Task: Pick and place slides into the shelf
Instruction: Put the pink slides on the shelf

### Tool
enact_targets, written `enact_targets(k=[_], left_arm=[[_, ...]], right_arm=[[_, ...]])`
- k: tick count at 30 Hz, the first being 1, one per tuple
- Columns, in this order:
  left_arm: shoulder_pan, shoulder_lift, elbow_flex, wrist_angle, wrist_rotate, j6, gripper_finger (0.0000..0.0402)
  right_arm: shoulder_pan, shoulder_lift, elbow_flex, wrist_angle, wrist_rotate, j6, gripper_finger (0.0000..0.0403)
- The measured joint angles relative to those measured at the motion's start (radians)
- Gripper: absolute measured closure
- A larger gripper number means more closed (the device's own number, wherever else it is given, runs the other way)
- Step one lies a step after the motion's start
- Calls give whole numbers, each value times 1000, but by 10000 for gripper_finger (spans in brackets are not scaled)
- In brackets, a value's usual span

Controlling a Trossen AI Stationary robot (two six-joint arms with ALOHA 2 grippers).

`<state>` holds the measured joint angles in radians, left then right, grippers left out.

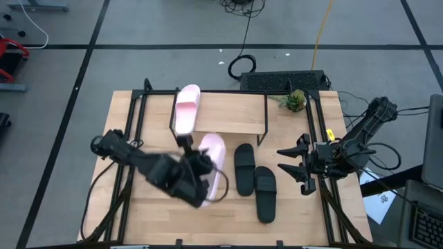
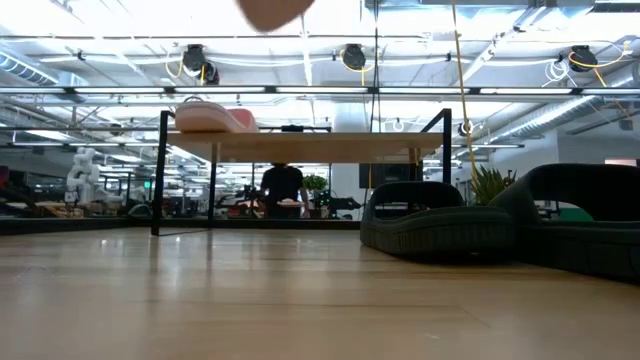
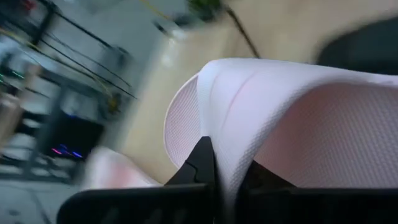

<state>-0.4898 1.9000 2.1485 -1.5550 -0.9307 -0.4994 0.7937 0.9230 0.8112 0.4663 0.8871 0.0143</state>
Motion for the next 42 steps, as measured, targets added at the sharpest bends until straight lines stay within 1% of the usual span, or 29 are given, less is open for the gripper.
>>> enact_targets(k=[3, 5, 7, 10, 13, 16, 17, 20, 23, 26, 27, 33, 42], left_arm=[[87, -2, 92, 0, -52, 198, 401], [166, -2, 113, 1, -75, 309, 401], [254, -1, 114, 9, -66, 379, 401], [379, 0, 91, 52, 8, 440, 401], [470, 1, 23, 168, 22, 569, 401], [536, 2, -53, 298, 130, 668, 401], [551, 2, -87, 337, 140, 712, 401], [577, 2, -191, 443, 103, 821, 401], [604, 2, -277, 517, 172, 857, 401], [620, -4, -337, 544, 119, 914, 402], [625, -9, -350, 574, 120, 931, 402], [661, -93, -452, 716, 177, 943, 402], [702, -233, -657, 849, 238, 1005, 402]], right_arm=[[0, 0, 0, 0, 1, 0, 209], [0, 0, 0, 0, 1, 0, 209], [0, 0, 0, 0, 1, 0, 209], [0, 0, 0, 0, 2, 0, 209], [0, 0, 0, 0, 3, 0, 209], [0, 0, 0, 0, 24, 0, 209], [0, 0, 0, -1, 38, 0, 209], [0, 0, 0, 1, 89, 1, 209], [0, 0, 0, 1, 121, 1, 209], [0, 0, 0, 1, 150, 1, 209], [0, 0, 0, 0, 164, 1, 209], [-2, 0, 0, 1, 167, 0, 209], [-3, 0, 0, 40, 168, -21, 209]])
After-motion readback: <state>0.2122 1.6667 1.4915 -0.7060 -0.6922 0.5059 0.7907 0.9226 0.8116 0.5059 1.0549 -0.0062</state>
